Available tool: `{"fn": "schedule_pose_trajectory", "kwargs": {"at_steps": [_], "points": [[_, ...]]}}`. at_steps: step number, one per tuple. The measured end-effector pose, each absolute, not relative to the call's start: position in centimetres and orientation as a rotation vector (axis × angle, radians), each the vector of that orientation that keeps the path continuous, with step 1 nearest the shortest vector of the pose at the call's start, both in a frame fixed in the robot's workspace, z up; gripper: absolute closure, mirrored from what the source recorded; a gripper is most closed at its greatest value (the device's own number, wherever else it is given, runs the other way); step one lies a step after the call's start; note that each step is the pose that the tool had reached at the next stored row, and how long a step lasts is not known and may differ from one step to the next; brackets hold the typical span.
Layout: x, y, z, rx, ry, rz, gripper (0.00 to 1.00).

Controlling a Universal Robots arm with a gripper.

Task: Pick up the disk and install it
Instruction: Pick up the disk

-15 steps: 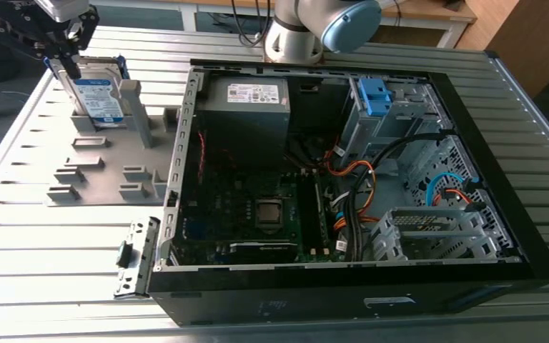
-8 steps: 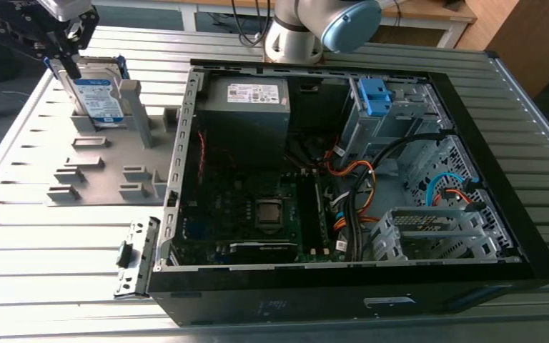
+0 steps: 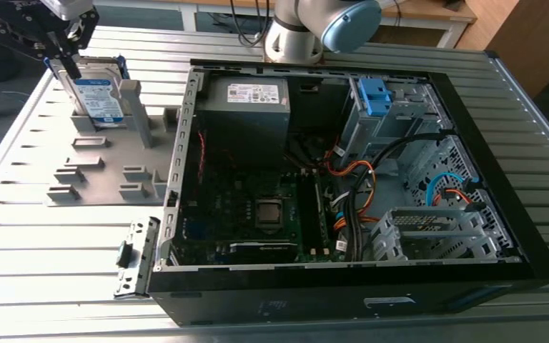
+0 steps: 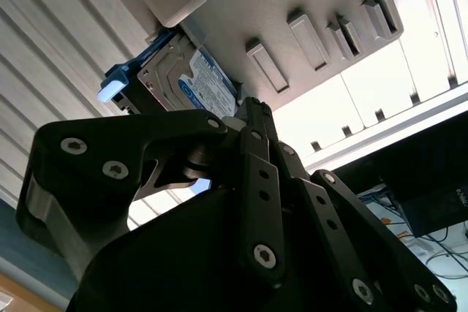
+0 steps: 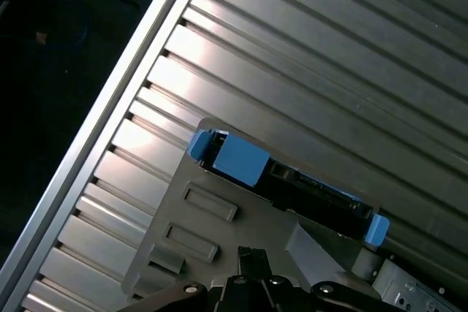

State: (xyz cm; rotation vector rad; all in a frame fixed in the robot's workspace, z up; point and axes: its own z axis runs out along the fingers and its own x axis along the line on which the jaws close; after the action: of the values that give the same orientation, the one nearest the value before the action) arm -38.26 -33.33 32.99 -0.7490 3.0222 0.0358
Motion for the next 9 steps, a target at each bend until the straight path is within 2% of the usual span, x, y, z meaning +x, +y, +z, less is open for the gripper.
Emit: {"fn": "schedule_pose_trajectory", "kwargs": {"at_steps": [9], "points": [[-38.26, -33.33, 32.99, -0.82, 3.004, 0.037, 0.89]]}}
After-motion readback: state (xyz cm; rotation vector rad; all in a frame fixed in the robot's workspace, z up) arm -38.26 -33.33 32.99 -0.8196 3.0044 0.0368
